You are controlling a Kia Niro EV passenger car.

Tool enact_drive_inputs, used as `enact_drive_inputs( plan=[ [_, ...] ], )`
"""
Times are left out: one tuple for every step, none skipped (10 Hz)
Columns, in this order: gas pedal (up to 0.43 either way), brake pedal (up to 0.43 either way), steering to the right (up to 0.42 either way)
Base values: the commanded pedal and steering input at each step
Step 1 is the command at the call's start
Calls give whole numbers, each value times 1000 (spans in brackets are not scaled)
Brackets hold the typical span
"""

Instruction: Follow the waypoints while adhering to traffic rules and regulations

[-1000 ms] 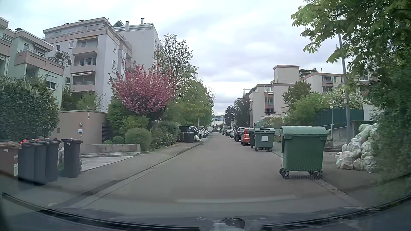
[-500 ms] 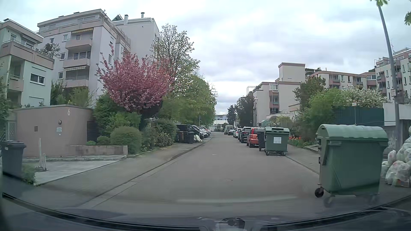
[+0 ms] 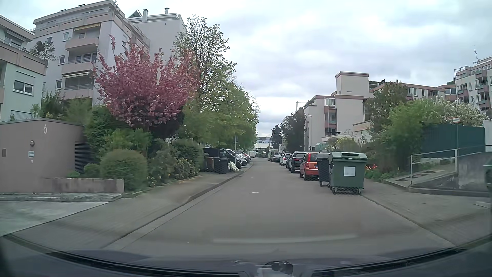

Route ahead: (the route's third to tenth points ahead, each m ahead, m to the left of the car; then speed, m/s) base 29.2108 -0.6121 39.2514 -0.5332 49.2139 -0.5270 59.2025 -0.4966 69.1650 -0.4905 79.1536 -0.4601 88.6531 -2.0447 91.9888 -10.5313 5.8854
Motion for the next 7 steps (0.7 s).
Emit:
enact_drive_inputs(
  plan=[
    [98,0,12],
    [98,0,16],
    [98,0,19],
    [98,0,20],
    [98,0,20],
    [98,0,20],
    [98,0,20]
  ],
)
